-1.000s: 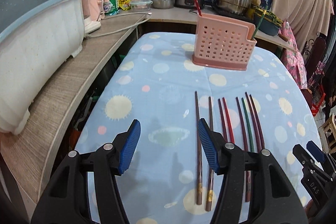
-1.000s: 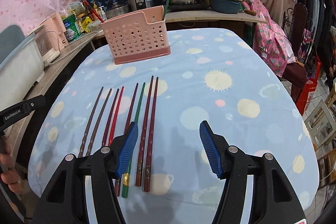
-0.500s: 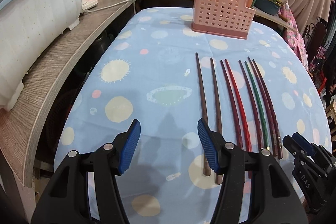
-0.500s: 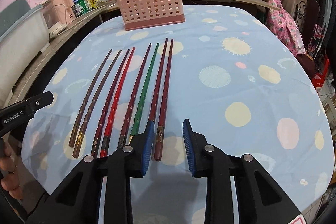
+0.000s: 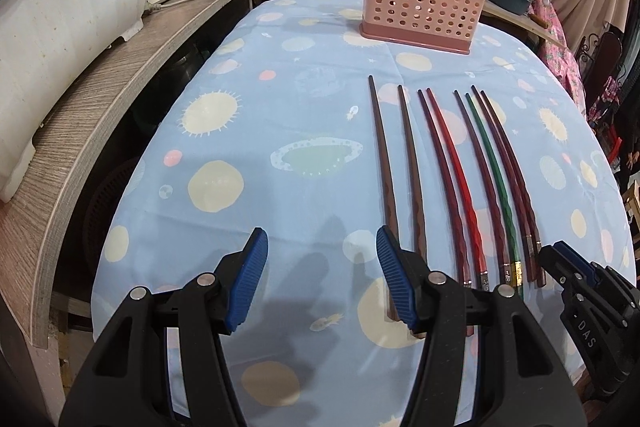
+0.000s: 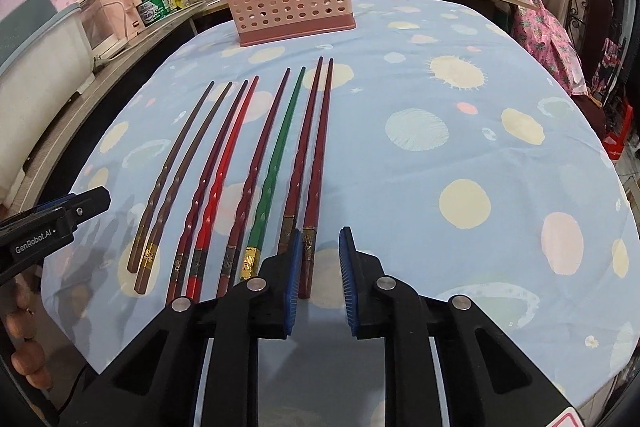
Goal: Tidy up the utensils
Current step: 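Grasp a dark brown chopstick with the left tool while the right tool grasps a dark red one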
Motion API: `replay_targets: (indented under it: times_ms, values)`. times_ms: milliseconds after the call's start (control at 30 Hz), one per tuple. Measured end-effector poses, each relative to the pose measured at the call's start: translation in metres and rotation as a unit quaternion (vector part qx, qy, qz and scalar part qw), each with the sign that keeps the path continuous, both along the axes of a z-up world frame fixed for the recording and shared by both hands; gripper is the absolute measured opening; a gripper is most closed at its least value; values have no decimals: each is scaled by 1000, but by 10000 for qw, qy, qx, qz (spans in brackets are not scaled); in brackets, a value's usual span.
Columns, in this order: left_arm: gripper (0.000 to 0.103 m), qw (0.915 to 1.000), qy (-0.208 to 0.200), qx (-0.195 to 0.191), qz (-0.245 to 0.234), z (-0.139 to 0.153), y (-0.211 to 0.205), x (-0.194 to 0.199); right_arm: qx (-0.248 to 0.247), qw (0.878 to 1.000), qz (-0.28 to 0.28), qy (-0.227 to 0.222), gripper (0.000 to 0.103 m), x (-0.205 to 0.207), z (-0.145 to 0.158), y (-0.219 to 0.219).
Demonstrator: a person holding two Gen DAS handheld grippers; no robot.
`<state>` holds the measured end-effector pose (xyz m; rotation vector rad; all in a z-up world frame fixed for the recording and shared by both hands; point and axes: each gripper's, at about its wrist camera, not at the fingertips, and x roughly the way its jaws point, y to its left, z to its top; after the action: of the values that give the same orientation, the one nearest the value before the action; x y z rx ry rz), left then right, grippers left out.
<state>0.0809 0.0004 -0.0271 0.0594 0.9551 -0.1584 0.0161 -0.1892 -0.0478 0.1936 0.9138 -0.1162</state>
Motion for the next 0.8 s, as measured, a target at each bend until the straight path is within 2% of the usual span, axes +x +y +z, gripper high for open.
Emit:
replay_targets:
  times_ms: [267, 800]
  values:
    - [54, 10000, 65, 11, -63, -4, -2, -2, -9, 10000, -24, 52, 7, -1, -5, -2]
    - [54, 9988, 419, -74, -248, -25, -15, -5, -41, 10000, -78, -18, 7, -11, -6, -8]
